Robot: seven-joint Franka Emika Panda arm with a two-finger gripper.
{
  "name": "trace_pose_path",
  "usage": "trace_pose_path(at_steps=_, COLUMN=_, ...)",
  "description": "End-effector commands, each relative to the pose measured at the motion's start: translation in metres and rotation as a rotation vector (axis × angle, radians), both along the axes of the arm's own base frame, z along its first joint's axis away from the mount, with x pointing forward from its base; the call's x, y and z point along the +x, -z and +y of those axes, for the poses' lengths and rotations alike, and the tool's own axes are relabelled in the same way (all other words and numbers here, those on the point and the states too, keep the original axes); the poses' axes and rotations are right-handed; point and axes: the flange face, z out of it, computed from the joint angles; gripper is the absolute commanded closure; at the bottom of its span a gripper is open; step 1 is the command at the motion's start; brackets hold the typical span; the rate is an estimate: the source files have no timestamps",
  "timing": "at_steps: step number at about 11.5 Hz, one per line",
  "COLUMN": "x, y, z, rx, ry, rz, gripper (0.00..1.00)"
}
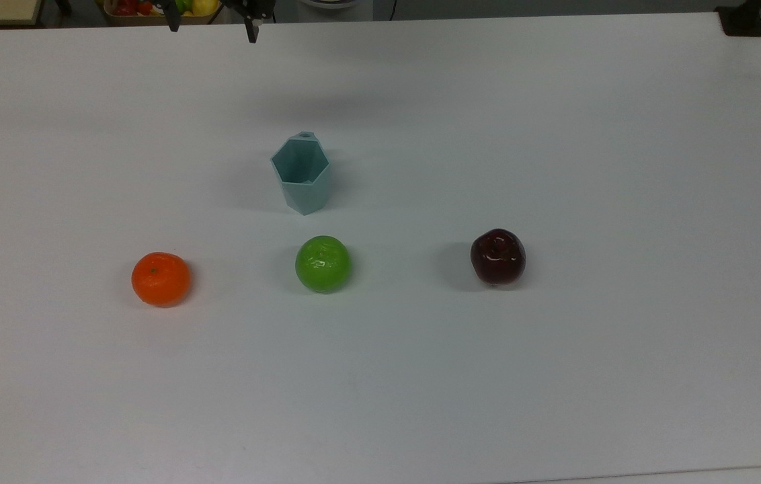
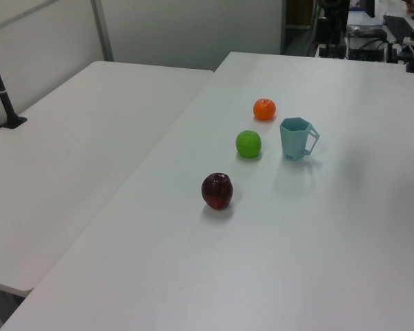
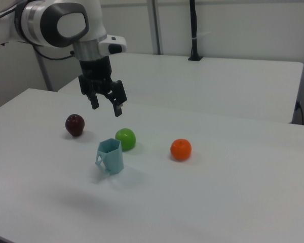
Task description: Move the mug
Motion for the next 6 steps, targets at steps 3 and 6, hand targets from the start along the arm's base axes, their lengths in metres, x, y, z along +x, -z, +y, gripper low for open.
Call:
trace_pose_path(at_steps=3, x=-0.004, y=-0.002, z=0.005, rx=0.013, ry=-0.007, rz=0.006, gripper=0.00)
trace_pose_path(at_steps=6, x=0.002, y=0.009, z=0.011, rx=-0.003, ry=-0.023, rz=0.012, gripper=0.00)
